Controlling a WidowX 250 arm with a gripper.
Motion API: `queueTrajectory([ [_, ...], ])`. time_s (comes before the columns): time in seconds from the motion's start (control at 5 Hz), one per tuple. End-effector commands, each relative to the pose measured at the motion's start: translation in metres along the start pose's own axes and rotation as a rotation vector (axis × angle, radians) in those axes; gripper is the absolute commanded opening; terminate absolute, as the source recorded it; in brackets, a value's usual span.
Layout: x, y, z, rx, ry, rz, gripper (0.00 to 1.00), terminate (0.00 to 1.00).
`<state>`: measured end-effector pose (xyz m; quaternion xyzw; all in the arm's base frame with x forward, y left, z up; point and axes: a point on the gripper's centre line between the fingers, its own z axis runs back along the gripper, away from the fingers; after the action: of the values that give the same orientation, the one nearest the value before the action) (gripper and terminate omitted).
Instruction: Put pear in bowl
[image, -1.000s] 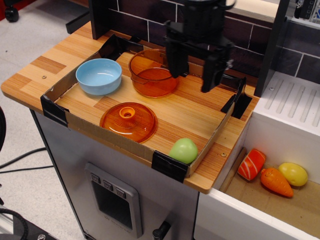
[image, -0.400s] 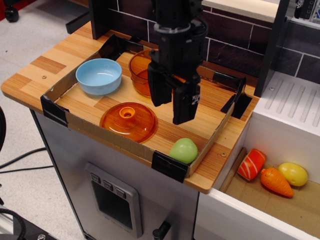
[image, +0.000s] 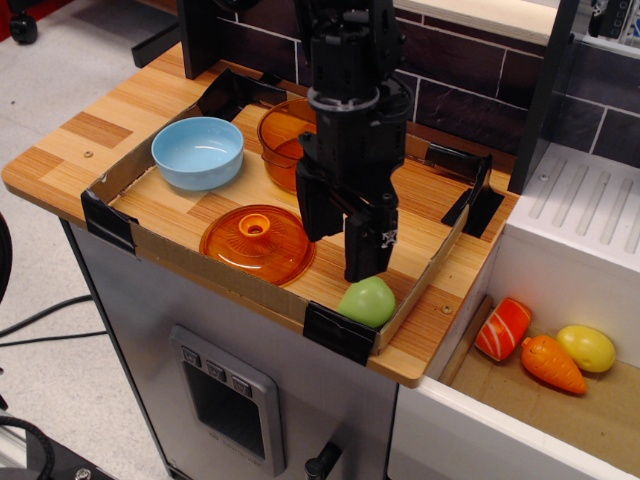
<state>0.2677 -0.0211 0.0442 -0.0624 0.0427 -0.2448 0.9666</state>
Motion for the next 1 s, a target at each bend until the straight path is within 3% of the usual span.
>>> queueTrajectory([
  [0.0,0.011,-0.006,0.005,0.011,-0.07,0.028,1.0,0.0],
  [0.8,0.011,0.008,-0.036,0.08,-0.015,0.039,1.0,0.0],
])
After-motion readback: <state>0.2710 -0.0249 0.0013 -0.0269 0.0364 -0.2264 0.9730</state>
